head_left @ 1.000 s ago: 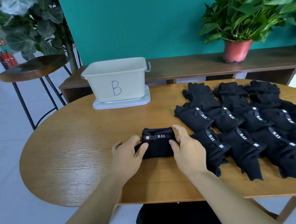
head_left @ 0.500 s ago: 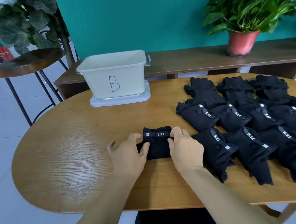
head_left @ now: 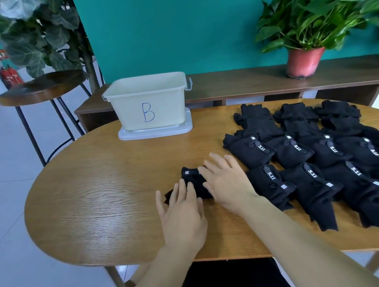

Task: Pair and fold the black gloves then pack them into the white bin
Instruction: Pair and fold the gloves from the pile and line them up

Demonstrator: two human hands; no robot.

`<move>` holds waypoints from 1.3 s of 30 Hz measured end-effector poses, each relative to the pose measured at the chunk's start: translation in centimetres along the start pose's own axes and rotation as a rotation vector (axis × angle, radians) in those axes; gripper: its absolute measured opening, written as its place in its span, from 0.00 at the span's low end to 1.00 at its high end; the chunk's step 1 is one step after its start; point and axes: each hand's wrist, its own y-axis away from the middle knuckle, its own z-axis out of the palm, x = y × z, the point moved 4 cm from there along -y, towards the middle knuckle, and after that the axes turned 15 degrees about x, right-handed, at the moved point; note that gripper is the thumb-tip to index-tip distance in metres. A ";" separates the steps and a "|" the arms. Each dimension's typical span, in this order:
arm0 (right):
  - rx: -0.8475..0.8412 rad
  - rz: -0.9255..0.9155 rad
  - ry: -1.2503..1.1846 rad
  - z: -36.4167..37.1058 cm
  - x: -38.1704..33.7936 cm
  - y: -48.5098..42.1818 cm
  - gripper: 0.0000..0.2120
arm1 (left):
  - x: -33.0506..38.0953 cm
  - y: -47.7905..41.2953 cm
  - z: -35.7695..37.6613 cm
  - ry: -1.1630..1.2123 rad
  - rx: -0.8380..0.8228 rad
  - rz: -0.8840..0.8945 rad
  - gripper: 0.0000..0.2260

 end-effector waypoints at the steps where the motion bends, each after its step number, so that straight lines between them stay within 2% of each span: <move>1: -0.071 0.007 -0.014 0.3 0.0 0.3 0.22 | 0.0 0.4 0.3 -0.040 -0.062 -0.021 0.24; 6: -0.042 0.104 0.043 -0.3 -1.1 3.0 0.24 | -0.4 1.0 0.7 -0.022 -0.156 -0.104 0.25; 11: 0.095 0.241 0.036 -1.1 -3.1 6.8 0.26 | -0.6 1.0 1.0 -0.028 -0.192 -0.097 0.26; 15: 0.179 0.257 0.069 -2.3 -3.9 9.1 0.25 | -0.1 1.5 1.2 -0.034 -0.210 -0.031 0.26; 23: 0.158 0.305 0.119 -2.3 -2.8 11.7 0.27 | 0.7 1.1 2.1 -0.035 -0.243 0.162 0.27; 27: 0.265 0.318 0.083 -3.5 -1.9 12.3 0.24 | 1.0 0.7 2.3 0.126 -0.283 0.200 0.28; 29: 0.353 0.316 0.062 -4.5 -1.3 12.5 0.22 | 1.1 0.8 1.9 0.248 -0.219 0.158 0.30; 31: 0.408 0.295 0.054 -5.3 -0.7 12.4 0.21 | 1.5 1.0 1.3 0.273 -0.145 0.158 0.30; 35: 0.362 0.188 0.037 -5.1 -0.1 11.6 0.21 | 2.8 2.2 1.5 0.126 -0.175 0.297 0.31; 39: 0.251 0.130 0.058 -3.4 1.0 11.7 0.22 | 3.5 2.0 2.3 0.045 -0.237 0.324 0.30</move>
